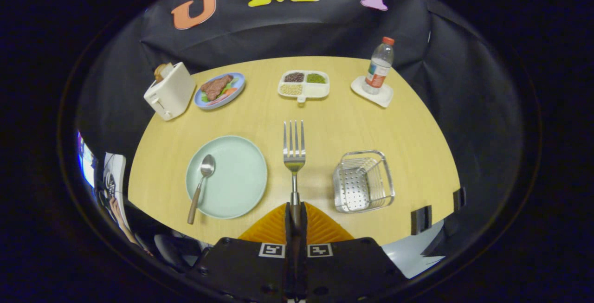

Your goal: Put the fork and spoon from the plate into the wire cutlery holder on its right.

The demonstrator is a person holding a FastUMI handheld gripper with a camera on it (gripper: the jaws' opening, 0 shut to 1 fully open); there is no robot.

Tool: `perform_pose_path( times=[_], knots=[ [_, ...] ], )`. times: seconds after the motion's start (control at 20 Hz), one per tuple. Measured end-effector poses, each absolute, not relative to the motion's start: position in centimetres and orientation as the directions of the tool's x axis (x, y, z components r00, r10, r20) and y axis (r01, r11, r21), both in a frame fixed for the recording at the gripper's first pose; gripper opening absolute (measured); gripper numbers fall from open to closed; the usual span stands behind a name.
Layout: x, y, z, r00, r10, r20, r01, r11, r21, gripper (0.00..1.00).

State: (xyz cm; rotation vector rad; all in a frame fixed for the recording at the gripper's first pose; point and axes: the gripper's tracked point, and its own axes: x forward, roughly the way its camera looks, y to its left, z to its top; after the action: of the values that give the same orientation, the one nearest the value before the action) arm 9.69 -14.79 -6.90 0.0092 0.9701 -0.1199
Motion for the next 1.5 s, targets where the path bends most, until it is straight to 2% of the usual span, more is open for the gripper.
perform_pose_path(
  times=[0.25, 0.7, 1.05, 1.1, 1.2, 1.25, 1.45, 1.5],
  knots=[
    [8.3, -19.9, -6.2, 0.548, -0.140, -0.825, 0.132, 0.988, -0.081, 0.02],
    [7.9, -22.3, -8.3, 0.502, -0.127, -0.855, 0.124, 0.990, -0.074, 0.05],
    [8.2, -22.4, -8.1, 0.523, -0.128, -0.842, 0.128, 0.989, -0.071, 0.12],
    [8.1, -22.6, -8.1, 0.525, -0.135, -0.841, 0.138, 0.988, -0.072, 0.16],
    [8.2, -22.8, -7.6, 0.536, -0.139, -0.833, 0.163, 0.985, -0.059, 0.28],
    [8.2, -22.7, -7.3, 0.547, -0.138, -0.826, 0.173, 0.984, -0.049, 0.37],
    [7.9, -22.6, -5.8, 0.583, -0.171, -0.794, 0.198, 0.978, -0.066, 0.59],
    [8.0, -22.5, -5.3, 0.592, -0.186, -0.784, 0.214, 0.974, -0.070, 0.69]
  ],
)
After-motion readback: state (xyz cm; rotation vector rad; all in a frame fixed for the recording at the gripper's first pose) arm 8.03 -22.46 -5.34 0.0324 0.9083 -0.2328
